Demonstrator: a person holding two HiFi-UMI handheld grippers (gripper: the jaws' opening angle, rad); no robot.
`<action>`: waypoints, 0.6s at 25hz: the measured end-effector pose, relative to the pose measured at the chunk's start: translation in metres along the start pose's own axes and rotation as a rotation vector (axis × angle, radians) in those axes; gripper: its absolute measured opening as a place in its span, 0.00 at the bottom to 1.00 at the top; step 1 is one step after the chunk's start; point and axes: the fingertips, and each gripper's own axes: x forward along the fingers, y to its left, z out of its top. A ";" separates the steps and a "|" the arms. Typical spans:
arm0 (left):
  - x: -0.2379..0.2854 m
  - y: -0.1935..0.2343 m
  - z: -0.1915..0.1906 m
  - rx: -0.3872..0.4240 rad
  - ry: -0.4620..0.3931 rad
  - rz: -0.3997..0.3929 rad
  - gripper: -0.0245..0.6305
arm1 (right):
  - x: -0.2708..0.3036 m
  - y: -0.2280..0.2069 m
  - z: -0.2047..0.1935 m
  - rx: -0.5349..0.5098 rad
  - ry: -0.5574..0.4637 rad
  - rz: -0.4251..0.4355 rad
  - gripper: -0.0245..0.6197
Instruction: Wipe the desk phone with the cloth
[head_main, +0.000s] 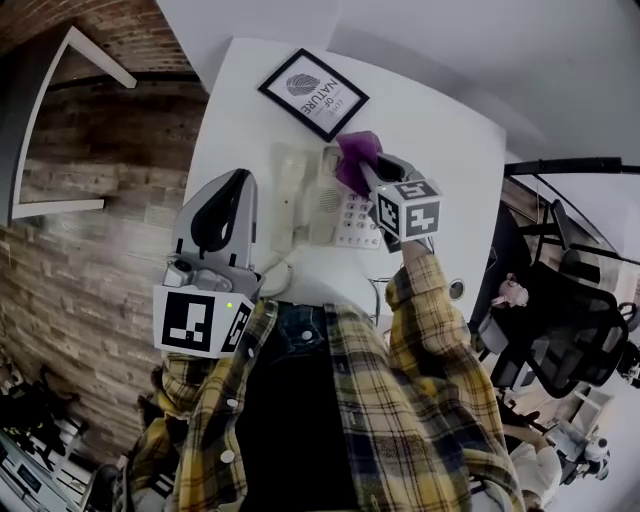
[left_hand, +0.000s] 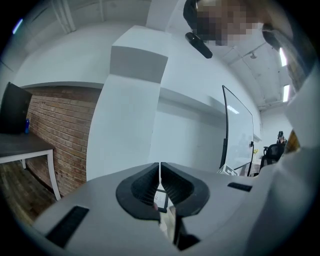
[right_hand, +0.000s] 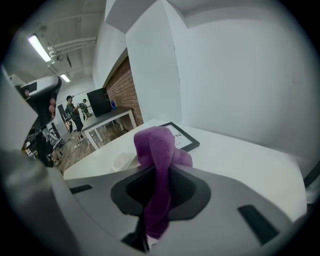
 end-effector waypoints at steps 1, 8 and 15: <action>0.000 0.000 0.000 -0.001 0.002 0.000 0.07 | 0.001 0.001 -0.002 0.005 -0.002 0.002 0.14; 0.007 -0.004 -0.004 -0.003 0.008 -0.012 0.07 | -0.001 0.005 -0.015 0.104 -0.010 0.068 0.14; 0.011 -0.005 -0.004 0.000 0.014 -0.025 0.07 | -0.012 0.015 -0.036 0.116 0.020 0.084 0.14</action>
